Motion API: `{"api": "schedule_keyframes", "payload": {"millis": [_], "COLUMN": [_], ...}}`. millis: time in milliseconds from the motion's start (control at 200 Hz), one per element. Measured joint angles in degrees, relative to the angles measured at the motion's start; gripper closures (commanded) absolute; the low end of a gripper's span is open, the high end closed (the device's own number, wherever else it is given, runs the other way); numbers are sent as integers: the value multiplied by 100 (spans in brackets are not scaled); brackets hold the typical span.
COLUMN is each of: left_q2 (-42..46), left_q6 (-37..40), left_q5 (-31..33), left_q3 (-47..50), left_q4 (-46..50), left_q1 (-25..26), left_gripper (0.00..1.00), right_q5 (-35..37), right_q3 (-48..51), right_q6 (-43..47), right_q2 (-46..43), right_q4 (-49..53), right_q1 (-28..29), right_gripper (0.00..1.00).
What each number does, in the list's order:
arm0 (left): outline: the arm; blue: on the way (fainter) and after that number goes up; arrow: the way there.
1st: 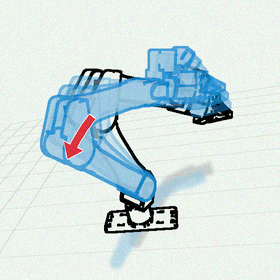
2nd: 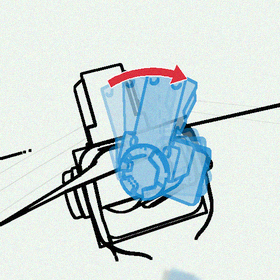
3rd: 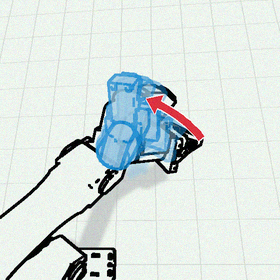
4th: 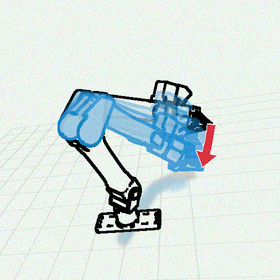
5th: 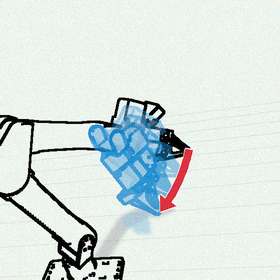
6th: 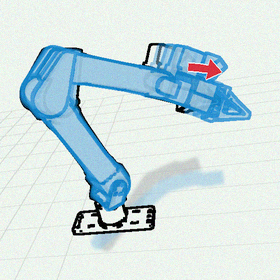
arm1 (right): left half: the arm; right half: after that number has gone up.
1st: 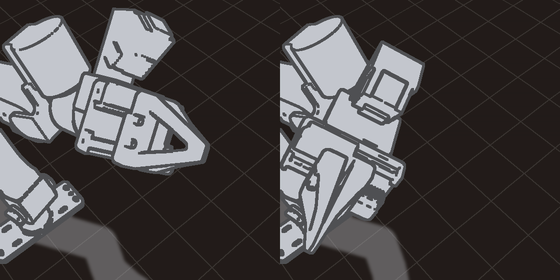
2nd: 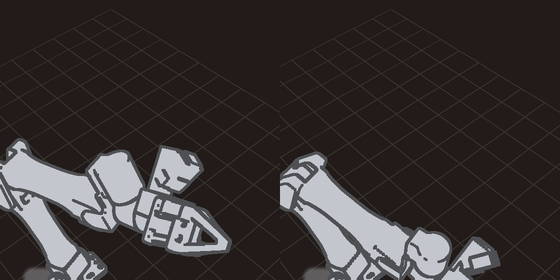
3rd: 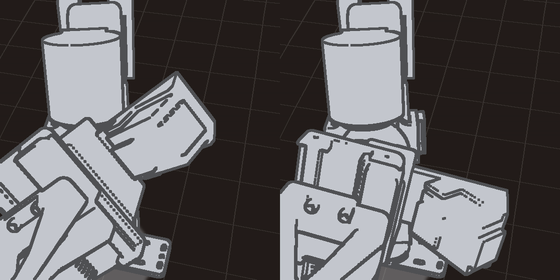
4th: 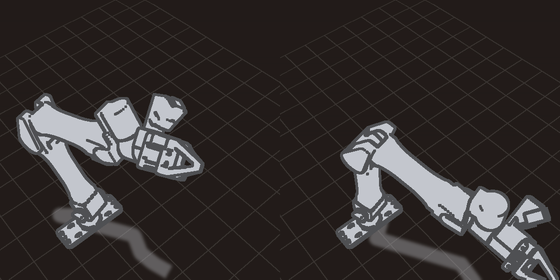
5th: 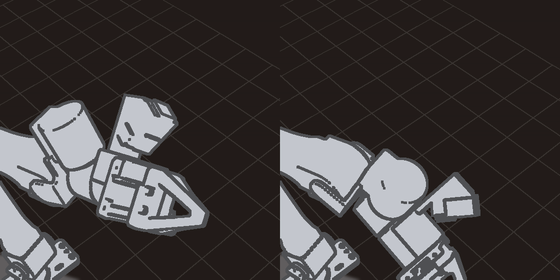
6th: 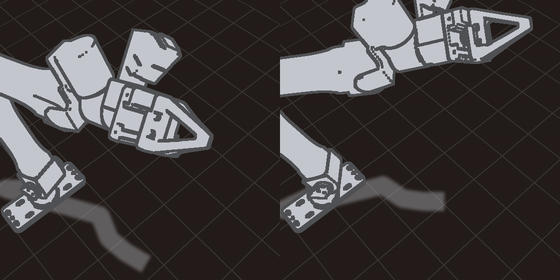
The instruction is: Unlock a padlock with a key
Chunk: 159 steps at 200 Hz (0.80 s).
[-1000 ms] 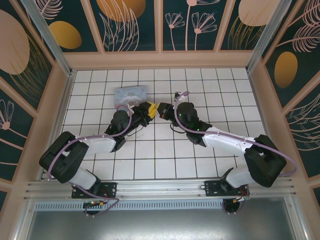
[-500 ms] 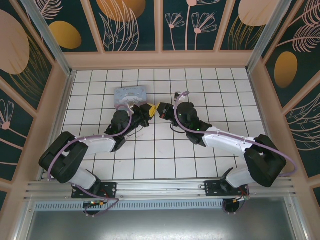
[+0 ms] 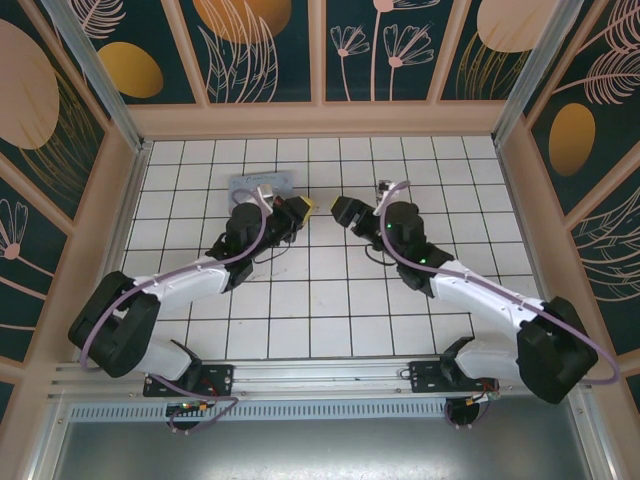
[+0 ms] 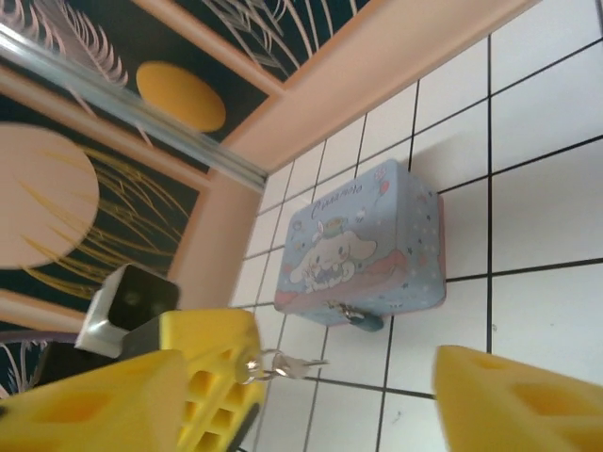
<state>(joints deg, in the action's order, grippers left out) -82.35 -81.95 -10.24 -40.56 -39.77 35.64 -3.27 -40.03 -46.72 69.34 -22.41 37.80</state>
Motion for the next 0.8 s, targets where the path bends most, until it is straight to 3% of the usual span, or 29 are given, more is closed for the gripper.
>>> {"api": "schedule_keyframes", "payload": {"millis": [140,315,455,611,796], "left_q2": [216,269,269,269,282], "left_q6": [1331,2426,2894,3091,3077], "left_q5": [90,105,-76,-315,-470], "left_q3": [-278,-284,-260,-66,195], "left_q4": [387,398,192,-343,-901], "left_q1": [0,0,0,0,0], "left_gripper": [100,100,100,100,100], "right_q5": [-647,-1687,-2455,-3093,-3346], "right_q3": [192,723,828,831,826], "right_q6": [-28,-280,-387,-485,-586], "right_q2": [-166,-168,-131,59,404], "right_q4": [-160,-927,-1775,-2660,-3211], "right_q1": [-505,-1029,-1082,-1036,-804], "right_gripper": [1,2,25,41,49]}}
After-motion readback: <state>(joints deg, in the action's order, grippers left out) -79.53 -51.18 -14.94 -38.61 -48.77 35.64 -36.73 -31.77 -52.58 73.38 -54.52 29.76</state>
